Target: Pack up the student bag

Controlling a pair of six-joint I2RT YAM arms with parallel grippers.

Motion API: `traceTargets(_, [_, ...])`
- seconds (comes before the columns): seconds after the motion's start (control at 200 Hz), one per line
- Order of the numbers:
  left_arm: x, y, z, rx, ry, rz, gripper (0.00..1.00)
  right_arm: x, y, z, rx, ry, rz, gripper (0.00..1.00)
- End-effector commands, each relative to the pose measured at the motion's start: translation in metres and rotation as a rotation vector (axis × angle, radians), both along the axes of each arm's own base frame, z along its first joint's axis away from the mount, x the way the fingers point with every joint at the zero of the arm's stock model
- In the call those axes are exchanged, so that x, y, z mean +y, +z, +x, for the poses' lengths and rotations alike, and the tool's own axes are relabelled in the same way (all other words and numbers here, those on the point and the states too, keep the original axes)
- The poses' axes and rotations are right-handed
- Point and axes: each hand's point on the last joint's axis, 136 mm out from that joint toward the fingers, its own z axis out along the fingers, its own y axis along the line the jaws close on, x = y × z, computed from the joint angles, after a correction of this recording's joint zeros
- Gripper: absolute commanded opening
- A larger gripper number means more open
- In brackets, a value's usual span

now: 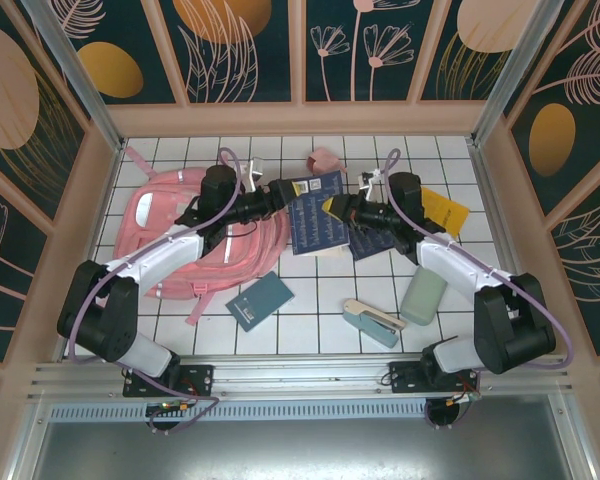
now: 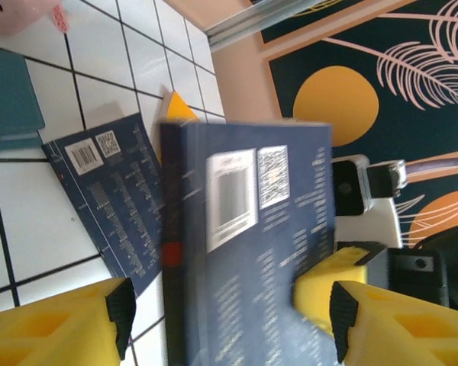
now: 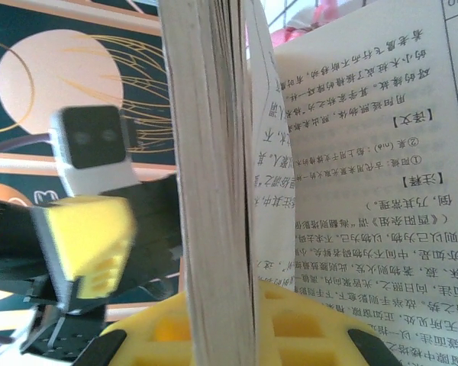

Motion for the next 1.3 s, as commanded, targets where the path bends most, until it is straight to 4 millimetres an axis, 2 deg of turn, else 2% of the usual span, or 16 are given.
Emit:
traceTargets(0.0, [-0.010, 0.011, -0.004, -0.004, -0.030, -0.067, 0.69, 0.007, 0.063, -0.007, -0.151, 0.042, 0.104, 0.05])
traceTargets(0.11, [-0.008, 0.011, -0.003, -0.010, -0.022, -0.064, 0.67, 0.008, 0.070, -0.011, -0.166, 0.048, 0.114, 0.05])
traceTargets(0.205, [-0.014, 0.021, -0.009, -0.013, -0.050, -0.127, 0.58, 0.011, 0.073, -0.014, -0.171, 0.056, 0.123, 0.05])
traceTargets(0.365, [-0.019, 0.043, -0.019, -0.044, -0.102, -0.239, 0.22, 0.013, 0.070, -0.014, -0.174, 0.045, 0.107, 0.08])
traceTargets(0.49, [-0.016, 0.060, -0.026, -0.092, -0.109, -0.267, 0.00, 0.004, 0.064, -0.008, -0.189, -0.011, 0.019, 0.27])
traceTargets(0.626, [-0.011, 0.072, -0.032, -0.143, -0.108, -0.247, 0.00, -0.009, 0.057, -0.001, -0.208, -0.081, -0.124, 0.56])
traceTargets(0.691, [-0.009, 0.079, -0.036, -0.172, -0.108, -0.241, 0.00, -0.017, 0.051, 0.002, -0.201, -0.118, -0.178, 0.73])
traceTargets(0.826, [-0.005, 0.096, -0.043, -0.220, -0.112, -0.255, 0.00, -0.018, 0.044, -0.001, -0.193, -0.110, -0.193, 0.85])
traceTargets(0.931, [-0.004, 0.106, -0.045, -0.236, -0.113, -0.263, 0.00, -0.009, 0.045, -0.012, -0.198, -0.032, -0.117, 0.86])
traceTargets(1.036, [-0.005, 0.107, -0.044, -0.235, -0.117, -0.256, 0.00, 0.007, 0.061, -0.031, -0.231, 0.095, 0.024, 0.85])
traceTargets(1.136, [-0.007, 0.104, -0.042, -0.236, -0.121, -0.241, 0.00, 0.011, 0.075, -0.042, -0.270, 0.137, 0.094, 0.80])
traceTargets(1.296, [-0.008, 0.100, -0.037, -0.235, -0.116, -0.219, 0.00, 0.009, 0.090, -0.047, -0.276, 0.152, 0.147, 0.68])
